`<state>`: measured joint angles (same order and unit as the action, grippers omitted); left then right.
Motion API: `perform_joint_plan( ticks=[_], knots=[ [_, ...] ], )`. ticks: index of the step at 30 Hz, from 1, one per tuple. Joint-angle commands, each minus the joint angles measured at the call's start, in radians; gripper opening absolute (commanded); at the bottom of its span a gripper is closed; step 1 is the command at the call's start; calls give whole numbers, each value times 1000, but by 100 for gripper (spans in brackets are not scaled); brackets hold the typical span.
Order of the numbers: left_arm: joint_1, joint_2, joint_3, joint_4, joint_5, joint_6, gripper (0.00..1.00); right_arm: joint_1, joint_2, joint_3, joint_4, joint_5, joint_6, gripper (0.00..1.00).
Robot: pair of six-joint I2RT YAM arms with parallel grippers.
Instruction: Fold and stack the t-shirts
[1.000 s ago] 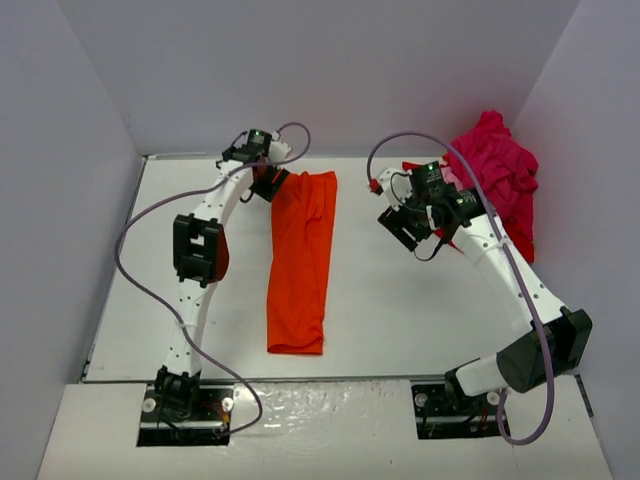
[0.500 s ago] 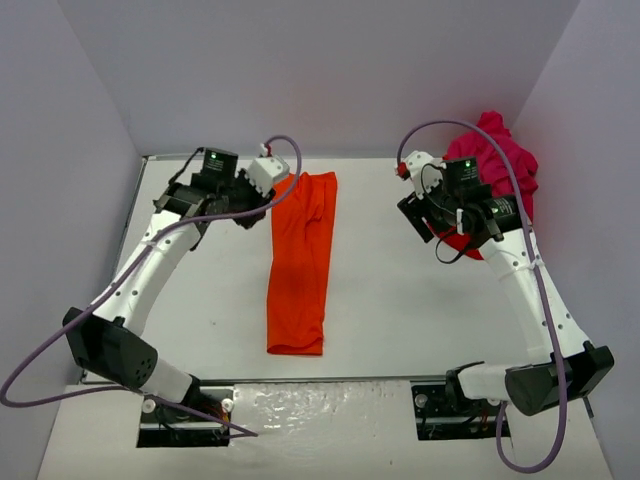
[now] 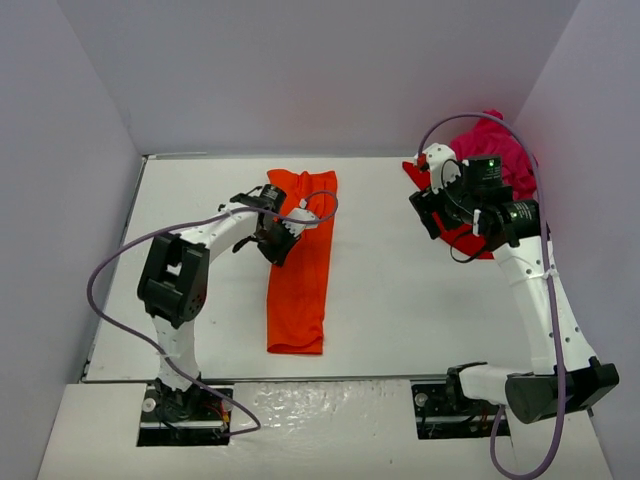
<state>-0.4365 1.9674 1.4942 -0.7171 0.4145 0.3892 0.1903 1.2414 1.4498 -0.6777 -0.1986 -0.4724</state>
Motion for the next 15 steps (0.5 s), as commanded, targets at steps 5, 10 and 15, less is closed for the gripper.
perform_joint_plan(
  ticks=[5,10,15],
  knots=[
    [-10,293,350,-87,-6,33,0,-19,13,11,36,-42,18,69],
    [15,487,653,-142,-79,-18,0,-27,30,18,36,-40,17,69],
    [57,624,953,-209,-117,-78,0,-29,57,21,36,-33,16,69]
  ],
)
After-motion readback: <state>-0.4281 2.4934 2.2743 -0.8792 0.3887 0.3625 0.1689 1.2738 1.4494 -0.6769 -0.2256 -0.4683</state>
